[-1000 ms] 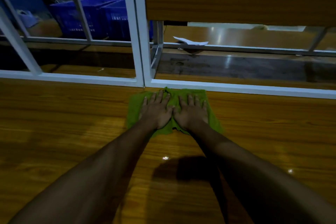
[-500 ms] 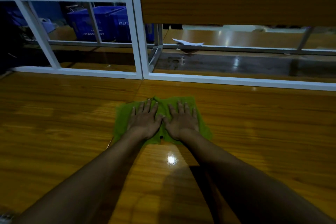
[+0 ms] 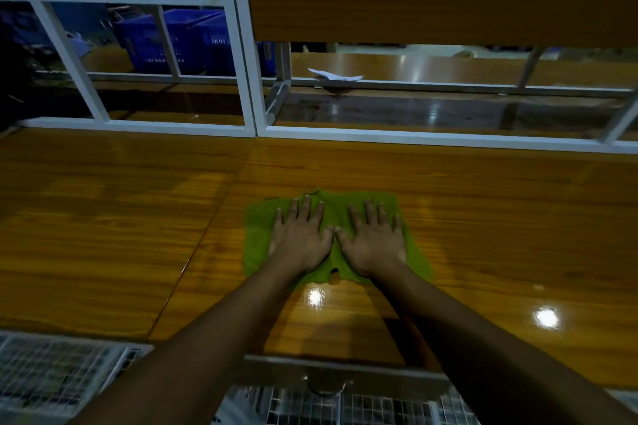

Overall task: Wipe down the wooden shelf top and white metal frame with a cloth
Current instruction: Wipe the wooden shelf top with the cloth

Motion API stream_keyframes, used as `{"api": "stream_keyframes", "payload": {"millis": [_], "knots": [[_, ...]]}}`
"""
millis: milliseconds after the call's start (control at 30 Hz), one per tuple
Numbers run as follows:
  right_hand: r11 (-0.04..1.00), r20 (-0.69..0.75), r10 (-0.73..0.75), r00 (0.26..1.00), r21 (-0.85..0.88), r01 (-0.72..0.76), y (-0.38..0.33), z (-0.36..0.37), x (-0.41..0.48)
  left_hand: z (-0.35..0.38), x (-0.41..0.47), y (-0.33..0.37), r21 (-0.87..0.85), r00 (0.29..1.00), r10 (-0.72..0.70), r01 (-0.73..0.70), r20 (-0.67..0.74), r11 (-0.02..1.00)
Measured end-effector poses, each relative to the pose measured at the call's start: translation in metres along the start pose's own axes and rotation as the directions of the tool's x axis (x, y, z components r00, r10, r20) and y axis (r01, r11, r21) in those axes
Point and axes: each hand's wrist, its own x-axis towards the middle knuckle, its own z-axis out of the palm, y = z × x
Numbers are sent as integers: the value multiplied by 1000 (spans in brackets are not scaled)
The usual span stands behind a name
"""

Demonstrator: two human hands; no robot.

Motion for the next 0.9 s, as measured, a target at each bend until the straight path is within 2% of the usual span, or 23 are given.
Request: {"api": "stream_keyframes", "payload": {"millis": [233, 433, 700, 900], "knots": [[993, -44, 117, 992, 35, -116, -16, 4, -50, 7, -36, -6, -24, 994, 105, -105, -20, 994], [988, -32, 149, 988, 53, -147, -55, 6, -90, 2, -76, -31, -34, 991, 132, -132, -2, 991], [995, -2, 77, 997, 67, -77, -122, 13, -122, -2, -123, -80, -37, 997, 82, -82, 2, 996], [996, -40, -27, 999, 88, 31, -119, 15, -143, -1, -149, -90, 6, 999, 37, -37, -10, 999]]}}
